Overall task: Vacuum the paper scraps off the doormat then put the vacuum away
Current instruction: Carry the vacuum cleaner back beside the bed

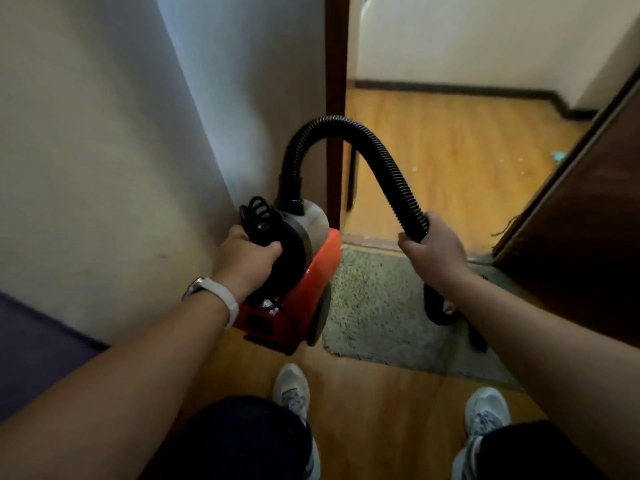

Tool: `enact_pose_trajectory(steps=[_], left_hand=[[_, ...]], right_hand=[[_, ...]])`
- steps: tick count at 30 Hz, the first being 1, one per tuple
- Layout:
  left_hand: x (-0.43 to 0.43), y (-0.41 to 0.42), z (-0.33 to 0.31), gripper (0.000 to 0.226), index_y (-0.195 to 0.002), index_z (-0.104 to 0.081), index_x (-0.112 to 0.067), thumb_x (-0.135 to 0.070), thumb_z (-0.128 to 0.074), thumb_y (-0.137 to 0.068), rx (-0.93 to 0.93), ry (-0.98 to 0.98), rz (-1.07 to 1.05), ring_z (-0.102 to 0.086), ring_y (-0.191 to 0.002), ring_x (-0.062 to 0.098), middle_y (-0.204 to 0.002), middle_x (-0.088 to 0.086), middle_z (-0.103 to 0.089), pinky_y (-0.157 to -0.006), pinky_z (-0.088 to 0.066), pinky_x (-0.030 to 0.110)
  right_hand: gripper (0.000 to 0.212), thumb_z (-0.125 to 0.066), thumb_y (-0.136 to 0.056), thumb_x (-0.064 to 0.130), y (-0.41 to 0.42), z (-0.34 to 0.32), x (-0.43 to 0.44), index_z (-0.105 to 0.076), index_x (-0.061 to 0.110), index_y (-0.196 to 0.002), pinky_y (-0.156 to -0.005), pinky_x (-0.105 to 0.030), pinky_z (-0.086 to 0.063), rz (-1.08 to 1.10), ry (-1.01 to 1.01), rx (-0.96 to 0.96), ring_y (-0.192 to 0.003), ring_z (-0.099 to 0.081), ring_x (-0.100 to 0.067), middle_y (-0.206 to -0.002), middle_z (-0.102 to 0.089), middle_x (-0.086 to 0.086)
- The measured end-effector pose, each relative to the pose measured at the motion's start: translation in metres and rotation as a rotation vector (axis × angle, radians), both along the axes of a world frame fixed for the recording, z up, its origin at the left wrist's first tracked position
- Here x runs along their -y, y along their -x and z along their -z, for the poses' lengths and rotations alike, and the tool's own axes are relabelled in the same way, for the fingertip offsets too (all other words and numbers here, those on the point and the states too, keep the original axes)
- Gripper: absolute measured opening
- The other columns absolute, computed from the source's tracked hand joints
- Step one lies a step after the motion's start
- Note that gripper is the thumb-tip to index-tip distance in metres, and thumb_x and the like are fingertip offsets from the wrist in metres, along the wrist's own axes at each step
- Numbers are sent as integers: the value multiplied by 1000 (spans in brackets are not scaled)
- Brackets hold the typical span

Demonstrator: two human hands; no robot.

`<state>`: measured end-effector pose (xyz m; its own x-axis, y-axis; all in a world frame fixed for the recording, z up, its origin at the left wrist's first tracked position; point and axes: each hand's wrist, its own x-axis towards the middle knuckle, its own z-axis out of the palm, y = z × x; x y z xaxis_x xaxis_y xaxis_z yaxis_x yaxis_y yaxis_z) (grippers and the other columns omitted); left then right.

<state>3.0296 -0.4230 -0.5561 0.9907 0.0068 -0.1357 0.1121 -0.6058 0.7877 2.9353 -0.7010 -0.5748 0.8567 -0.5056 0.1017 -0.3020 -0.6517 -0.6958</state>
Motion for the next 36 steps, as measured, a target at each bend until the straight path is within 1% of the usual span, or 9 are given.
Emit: enact_pose_trajectory(steps=[5,7,10,13,17,23,26,30,36], left_hand=[[25,49,-76,11,-82,-68,-10,-21,-71,-80,55,156,82,-69,-68,22,-76,8,-71,-66,-59,38],[34,68,-96,9,-83,-63,-11,-18,-70,-82,58,234,119,-67,-68,22,-78,9,-69,-67,-58,37],[50,94,-118,22,-103,-66,-12,-19,-72,-82,38,369,165,-71,-81,25,-91,11,-72,-79,-60,47],[68,106,-123,23,-103,-69,-10,-15,-74,-82,32,480,175,-73,-81,26,-90,11,-75,-78,-61,48],[107,101,-119,20,-103,-68,-5,-8,-73,-84,-92,603,171,-74,-78,27,-91,14,-75,-66,-59,35],[184,57,-108,9,-86,-67,2,-6,-70,-85,-288,605,219,-67,-54,17,-71,12,-67,-45,-48,22],[212,38,-126,13,-88,-65,4,-8,-69,-86,-424,603,214,-65,-53,18,-67,11,-64,-44,-48,23],[237,15,-184,14,-86,-62,3,-9,-68,-87,-510,575,246,-63,-51,19,-64,11,-61,-45,-48,25],[277,11,-316,18,-80,-64,4,-12,-69,-87,-544,544,314,-66,-48,20,-57,7,-66,-40,-47,23]], right_hand=[[24,-63,-91,31,48,-77,9,-43,23,-102,-55,-31,-37,1,-14,188,-67,-53,-19,-78,-54,3],[26,-64,-90,34,68,-99,9,-43,26,-101,-57,-35,-41,-21,-38,244,-66,-55,-23,-76,-55,1],[25,-65,-88,43,94,-118,9,-44,36,-100,-65,-51,-56,-57,-156,295,-67,-63,-26,-79,-59,-2],[20,-65,-90,40,102,-126,12,-46,43,-93,-64,-57,-56,-83,-288,366,-60,-61,-22,-73,-59,-4],[12,-61,-92,38,87,-125,35,-50,35,-91,-57,-47,-48,-37,-444,446,-55,-53,-24,-67,-53,-4],[24,-48,-83,40,45,-115,108,-46,16,-88,-55,-39,-40,100,-711,408,-55,-48,-24,-66,-50,-10],[31,-48,-82,41,32,-138,134,-46,10,-87,-52,-36,-40,168,-784,359,-56,-48,-25,-66,-51,-10],[42,-54,-92,48,29,-200,159,-53,7,-99,-57,-37,-47,205,-844,310,-63,-54,-26,-74,-57,-9],[32,-45,-96,48,50,-324,172,-55,22,-110,-62,-38,-50,230,-796,216,-66,-59,-27,-76,-58,-9]])
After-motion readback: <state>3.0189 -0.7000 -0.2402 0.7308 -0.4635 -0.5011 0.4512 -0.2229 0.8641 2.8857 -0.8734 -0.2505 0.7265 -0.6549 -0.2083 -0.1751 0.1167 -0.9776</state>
